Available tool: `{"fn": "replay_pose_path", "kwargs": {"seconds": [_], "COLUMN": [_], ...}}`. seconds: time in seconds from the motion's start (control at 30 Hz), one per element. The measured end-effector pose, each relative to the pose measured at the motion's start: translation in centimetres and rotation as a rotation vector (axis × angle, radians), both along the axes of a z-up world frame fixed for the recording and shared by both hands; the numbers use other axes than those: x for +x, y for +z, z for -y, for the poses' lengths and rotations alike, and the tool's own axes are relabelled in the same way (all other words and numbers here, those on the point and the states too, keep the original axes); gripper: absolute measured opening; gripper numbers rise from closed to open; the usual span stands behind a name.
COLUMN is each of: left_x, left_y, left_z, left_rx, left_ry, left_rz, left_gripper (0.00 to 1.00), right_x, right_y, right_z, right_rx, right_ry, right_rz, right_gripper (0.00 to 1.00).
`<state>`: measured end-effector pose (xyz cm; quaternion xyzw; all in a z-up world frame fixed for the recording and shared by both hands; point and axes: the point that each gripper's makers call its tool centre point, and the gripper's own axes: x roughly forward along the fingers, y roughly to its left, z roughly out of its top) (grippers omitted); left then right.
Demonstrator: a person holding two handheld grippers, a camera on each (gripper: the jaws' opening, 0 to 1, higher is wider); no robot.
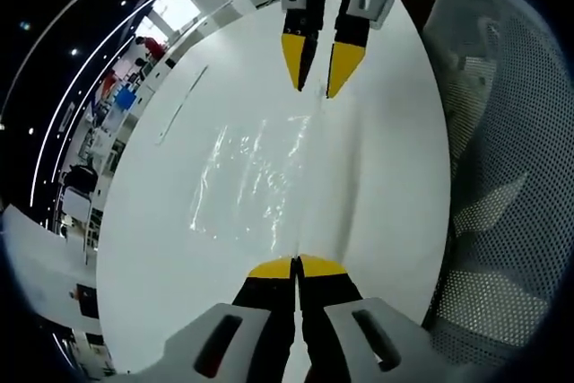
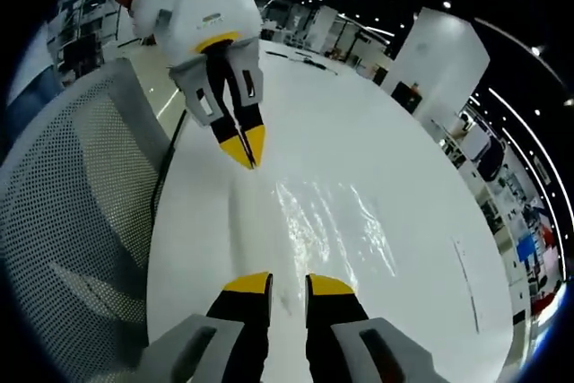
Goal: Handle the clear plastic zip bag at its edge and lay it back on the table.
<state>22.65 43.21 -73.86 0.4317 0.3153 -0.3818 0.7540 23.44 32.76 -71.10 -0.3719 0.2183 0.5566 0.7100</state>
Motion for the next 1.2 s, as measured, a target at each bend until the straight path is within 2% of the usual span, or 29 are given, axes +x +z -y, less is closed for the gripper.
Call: {"fn": "replay_pose_path", "kwargs": {"seconds": [0.17,0.43,0.77,1.0,1.2], "left_x": [0.0,0.1,0.0,-0.3,-0.5], "left_y": [0.1,0.1,0.7,0.7,0.6], "left_z": [0.2,0.1,0.8,0.7,0.6], "left_rx": [0.002,0.001,0.0,-0.004,-0.014], "left_ry": [-0.007,-0.008,-0.023,-0.024,-0.018], "left_rz": [0.002,0.005,0.017,0.013,0.009], "left_gripper": [0.0,0.0,0.0,0.0,0.0], "right_x": [0.1,0.1,0.4,0.5,0.1], "right_y": [0.5,-0.2,-1.6,-2.4,-2.7], "right_z": [-1.5,-3.2,-3.5,-3.4,-3.5], "right_rx": [0.025,0.014,-0.051,-0.057,-0.055], "right_ry": [0.0,0.017,0.02,0.009,0.01], "right_rz": [-0.004,-0.007,0.013,-0.015,-0.037], "right_gripper": [0.1,0.1,0.08,0.0,0.0]}}
